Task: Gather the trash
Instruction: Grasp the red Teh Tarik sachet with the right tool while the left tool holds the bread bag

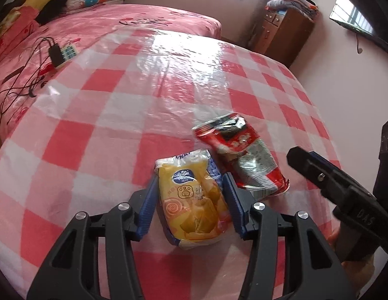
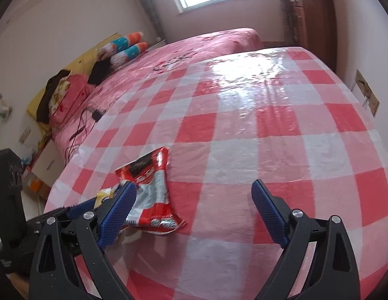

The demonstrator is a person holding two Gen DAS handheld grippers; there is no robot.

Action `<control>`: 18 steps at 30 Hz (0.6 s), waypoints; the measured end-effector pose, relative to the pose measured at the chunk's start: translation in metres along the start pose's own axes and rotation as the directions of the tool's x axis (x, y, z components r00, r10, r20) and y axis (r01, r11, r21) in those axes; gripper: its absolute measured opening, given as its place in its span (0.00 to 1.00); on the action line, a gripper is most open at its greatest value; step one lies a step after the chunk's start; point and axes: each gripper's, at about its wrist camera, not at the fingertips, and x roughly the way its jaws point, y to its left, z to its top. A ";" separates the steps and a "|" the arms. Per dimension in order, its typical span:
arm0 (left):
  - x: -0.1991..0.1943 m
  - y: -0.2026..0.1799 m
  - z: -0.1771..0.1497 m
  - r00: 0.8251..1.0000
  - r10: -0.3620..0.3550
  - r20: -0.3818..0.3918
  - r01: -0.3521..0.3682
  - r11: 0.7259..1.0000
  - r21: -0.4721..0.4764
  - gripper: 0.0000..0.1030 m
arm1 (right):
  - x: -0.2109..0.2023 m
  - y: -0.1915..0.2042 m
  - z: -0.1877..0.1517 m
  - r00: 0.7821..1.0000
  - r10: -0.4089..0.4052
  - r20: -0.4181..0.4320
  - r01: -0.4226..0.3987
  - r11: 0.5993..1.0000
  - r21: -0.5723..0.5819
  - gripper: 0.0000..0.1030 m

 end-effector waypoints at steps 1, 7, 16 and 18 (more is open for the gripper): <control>-0.003 0.003 -0.001 1.000 0.009 0.006 -0.008 1.000 -0.002 0.51 | 0.002 0.004 0.000 1.000 0.007 -0.008 -0.007 1.000 -0.014 0.89; -0.015 0.017 -0.006 0.999 0.031 0.022 -0.031 0.999 -0.016 0.51 | 0.017 0.031 -0.002 0.999 0.014 -0.045 -0.019 0.994 -0.110 0.89; -0.026 0.033 -0.011 0.998 0.042 0.039 -0.041 0.999 -0.018 0.51 | 0.039 0.050 -0.006 0.995 -0.035 -0.095 0.016 0.981 -0.195 0.77; -0.029 0.036 -0.013 0.998 0.043 0.042 -0.042 0.999 -0.017 0.51 | 0.041 0.052 -0.006 0.994 -0.041 -0.098 0.021 0.979 -0.201 0.77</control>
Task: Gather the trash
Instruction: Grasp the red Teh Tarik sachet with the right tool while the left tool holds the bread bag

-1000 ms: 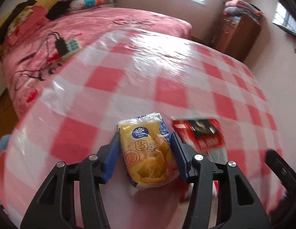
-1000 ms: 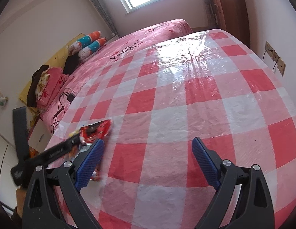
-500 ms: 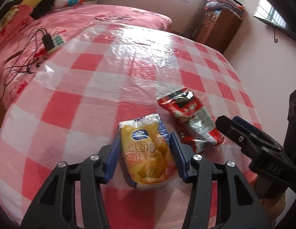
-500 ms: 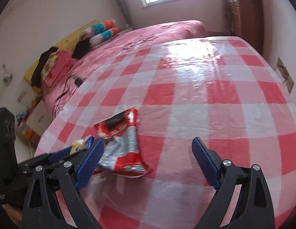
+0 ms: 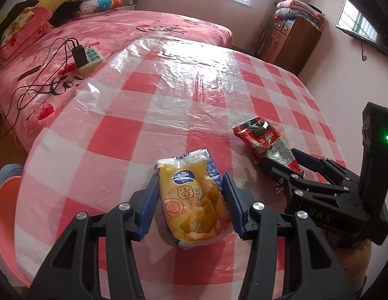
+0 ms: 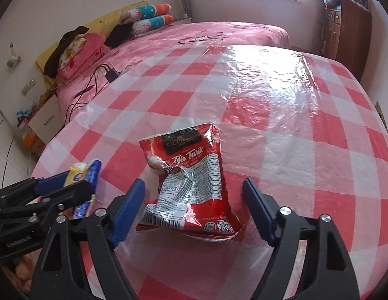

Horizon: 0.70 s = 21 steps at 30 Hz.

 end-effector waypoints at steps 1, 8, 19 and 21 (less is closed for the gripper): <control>-0.001 0.001 -0.001 1.000 0.000 0.000 0.000 1.000 0.000 0.51 | 0.000 0.001 0.000 1.000 -0.005 -0.002 0.005 1.000 -0.005 0.77; -0.010 0.015 -0.008 1.000 -0.002 0.010 0.002 1.000 -0.006 0.51 | 0.006 0.011 0.001 0.997 -0.075 -0.014 0.074 0.996 -0.051 0.72; -0.020 0.039 -0.018 1.000 -0.003 0.022 0.004 0.999 -0.033 0.51 | 0.009 0.018 0.000 0.993 -0.119 -0.012 0.117 0.988 -0.096 0.55; -0.022 0.043 -0.019 1.000 -0.006 0.022 0.007 0.999 -0.034 0.51 | 0.009 0.018 0.000 0.993 -0.121 -0.011 0.119 0.988 -0.102 0.54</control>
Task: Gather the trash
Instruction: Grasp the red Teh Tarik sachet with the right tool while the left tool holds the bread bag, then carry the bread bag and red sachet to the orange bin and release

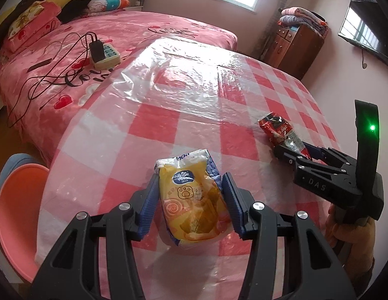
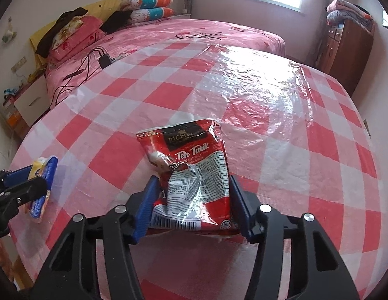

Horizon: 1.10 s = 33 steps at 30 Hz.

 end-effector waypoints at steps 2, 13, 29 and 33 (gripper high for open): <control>-0.002 0.003 0.000 1.000 -0.005 0.003 0.005 1.000 -0.003 0.51 | 0.000 0.001 0.000 1.000 -0.001 0.001 0.001 1.000 -0.003 0.53; -0.012 0.020 -0.006 0.999 -0.037 0.018 0.037 0.999 -0.020 0.51 | -0.004 0.004 -0.001 1.000 -0.016 0.017 0.017 1.000 -0.014 0.50; -0.030 0.059 -0.016 0.997 -0.065 0.051 0.069 0.995 -0.076 0.51 | -0.014 0.000 -0.004 0.998 -0.017 0.053 0.013 0.997 0.071 0.48; -0.036 0.071 -0.019 0.996 -0.063 0.062 0.069 0.994 -0.090 0.51 | -0.014 0.010 -0.004 0.999 0.005 0.051 -0.009 0.997 0.075 0.47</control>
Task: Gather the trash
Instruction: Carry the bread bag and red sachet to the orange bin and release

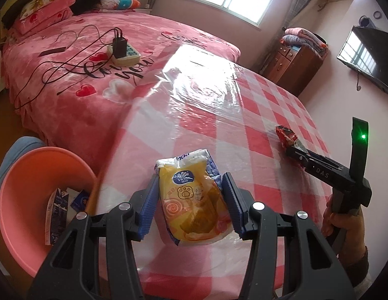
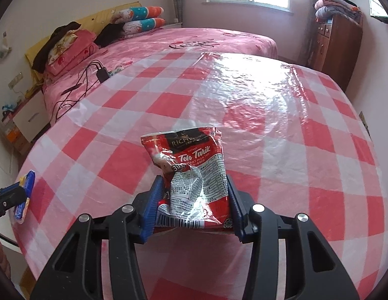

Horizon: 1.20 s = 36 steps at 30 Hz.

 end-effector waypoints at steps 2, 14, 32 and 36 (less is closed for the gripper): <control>-0.004 0.006 0.000 1.000 0.001 0.008 -0.001 1.000 -0.010 0.51 | 0.000 0.007 0.000 1.000 0.013 -0.003 -0.013 1.000 -0.006 0.47; -0.023 0.039 -0.005 0.999 -0.005 0.045 0.008 0.998 -0.060 0.51 | -0.011 0.051 0.003 0.994 0.113 -0.015 -0.113 0.993 -0.027 0.47; -0.058 0.106 -0.014 0.992 0.085 0.090 -0.069 0.983 -0.170 0.51 | -0.022 0.174 0.012 0.927 0.364 -0.096 -0.374 0.916 -0.142 0.47; -0.063 0.129 -0.021 0.989 0.122 0.087 -0.101 0.971 -0.216 0.51 | -0.022 0.209 0.012 0.901 0.415 -0.129 -0.433 0.883 -0.180 0.47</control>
